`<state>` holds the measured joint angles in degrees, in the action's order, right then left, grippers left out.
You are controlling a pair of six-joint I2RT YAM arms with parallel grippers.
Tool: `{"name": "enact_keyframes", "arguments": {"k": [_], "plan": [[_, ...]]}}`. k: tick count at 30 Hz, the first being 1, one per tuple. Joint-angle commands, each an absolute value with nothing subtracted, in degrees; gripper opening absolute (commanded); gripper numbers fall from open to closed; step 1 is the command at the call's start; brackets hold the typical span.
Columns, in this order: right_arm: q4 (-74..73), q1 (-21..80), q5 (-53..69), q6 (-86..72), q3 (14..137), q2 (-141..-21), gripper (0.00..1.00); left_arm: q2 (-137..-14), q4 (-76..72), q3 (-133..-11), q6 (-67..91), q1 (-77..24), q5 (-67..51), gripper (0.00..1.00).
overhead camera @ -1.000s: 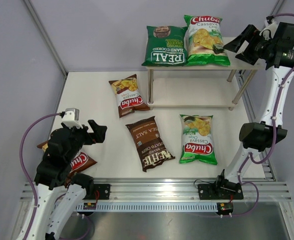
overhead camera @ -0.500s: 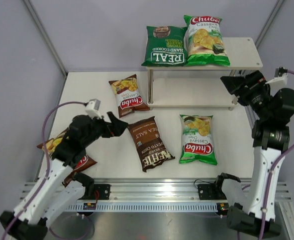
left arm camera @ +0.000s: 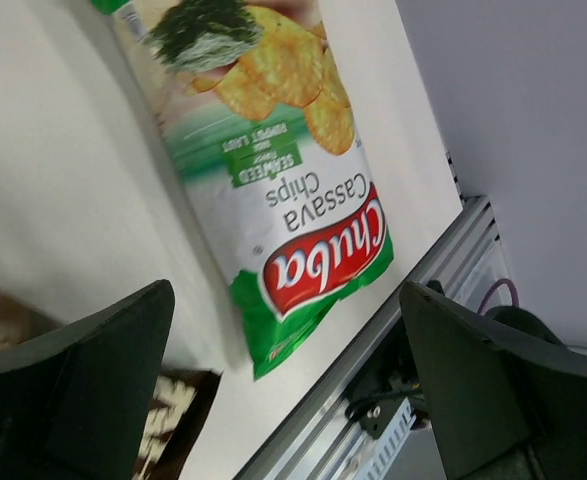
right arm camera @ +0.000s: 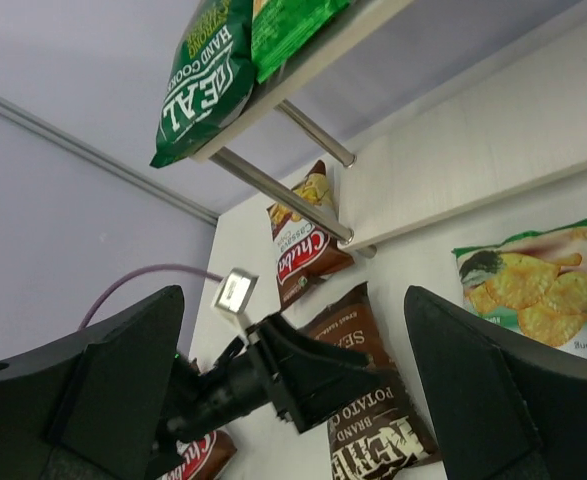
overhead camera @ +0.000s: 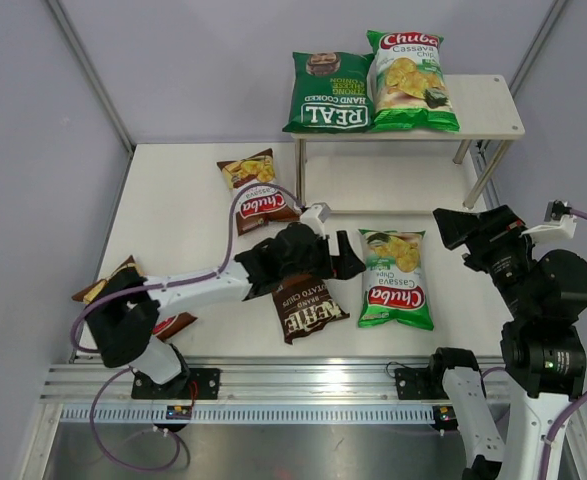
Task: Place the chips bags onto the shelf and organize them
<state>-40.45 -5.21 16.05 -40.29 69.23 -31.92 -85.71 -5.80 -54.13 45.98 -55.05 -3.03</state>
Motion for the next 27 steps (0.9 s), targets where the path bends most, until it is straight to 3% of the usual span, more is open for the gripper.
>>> {"name": "enact_keyframes", "arguments": {"k": [1, 11, 23, 27], "plan": [[-41.6, -3.3, 16.6, -39.3, 68.9, -31.4, 1.00, -91.6, -15.1, -61.6, 48.5, -56.4, -2.7, 0.99], [-39.3, -0.4, 19.5, -39.7, 68.5, -31.4, 1.00, -108.3, -5.5, -74.5, 50.3, -56.9, 6.9, 0.99], [-37.1, 2.8, 20.6, -39.4, 68.0, -31.6, 0.99, -117.1, -18.4, -71.9, 54.7, -57.0, -2.6, 0.98], [-36.3, 2.7, 21.4, -39.8, 67.4, -31.6, 1.00, -119.4, -23.3, -70.0, 56.8, -57.0, -4.8, 0.92]]}}
